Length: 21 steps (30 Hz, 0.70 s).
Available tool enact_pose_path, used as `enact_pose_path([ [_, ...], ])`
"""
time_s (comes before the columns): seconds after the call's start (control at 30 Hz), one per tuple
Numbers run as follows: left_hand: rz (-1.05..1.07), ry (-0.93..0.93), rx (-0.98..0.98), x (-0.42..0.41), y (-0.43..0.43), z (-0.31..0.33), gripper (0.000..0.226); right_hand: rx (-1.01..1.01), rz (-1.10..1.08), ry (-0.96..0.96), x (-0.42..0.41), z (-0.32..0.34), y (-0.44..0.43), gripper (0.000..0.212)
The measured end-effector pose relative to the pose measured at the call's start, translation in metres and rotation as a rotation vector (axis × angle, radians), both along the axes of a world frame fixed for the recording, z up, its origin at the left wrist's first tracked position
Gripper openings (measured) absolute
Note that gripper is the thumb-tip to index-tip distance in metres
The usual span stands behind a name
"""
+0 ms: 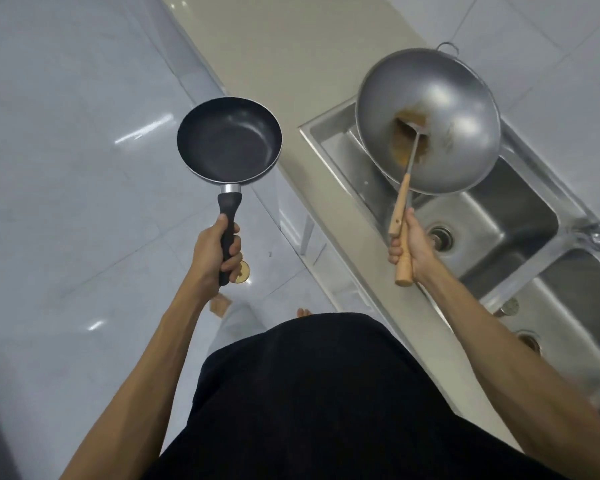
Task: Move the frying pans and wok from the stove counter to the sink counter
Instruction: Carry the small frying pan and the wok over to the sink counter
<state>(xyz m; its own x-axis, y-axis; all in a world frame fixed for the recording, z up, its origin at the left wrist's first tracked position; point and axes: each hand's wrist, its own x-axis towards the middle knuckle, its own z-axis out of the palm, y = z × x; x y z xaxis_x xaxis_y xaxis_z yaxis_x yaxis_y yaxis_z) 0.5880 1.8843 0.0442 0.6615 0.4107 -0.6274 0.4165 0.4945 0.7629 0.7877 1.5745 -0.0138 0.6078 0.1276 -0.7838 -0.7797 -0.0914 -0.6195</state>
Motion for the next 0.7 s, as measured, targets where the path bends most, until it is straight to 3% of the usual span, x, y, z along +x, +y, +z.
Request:
enact_pose_path([
  [0.17,-0.08,0.027,-0.045,0.04,0.07,-0.008,0.037,-0.015,-0.12,-0.005,0.013,-0.012,0.043,0.058],
  [0.5,-0.476,0.038,0.041,0.143,0.262,0.006,0.039,-0.071,-0.416,0.009,0.015,-0.014,0.16,0.053],
  [0.7,-0.591,0.056,-0.014,0.218,0.299,-0.008,0.038,-0.115,-0.509,0.046,0.024,-0.013,0.201,0.061],
])
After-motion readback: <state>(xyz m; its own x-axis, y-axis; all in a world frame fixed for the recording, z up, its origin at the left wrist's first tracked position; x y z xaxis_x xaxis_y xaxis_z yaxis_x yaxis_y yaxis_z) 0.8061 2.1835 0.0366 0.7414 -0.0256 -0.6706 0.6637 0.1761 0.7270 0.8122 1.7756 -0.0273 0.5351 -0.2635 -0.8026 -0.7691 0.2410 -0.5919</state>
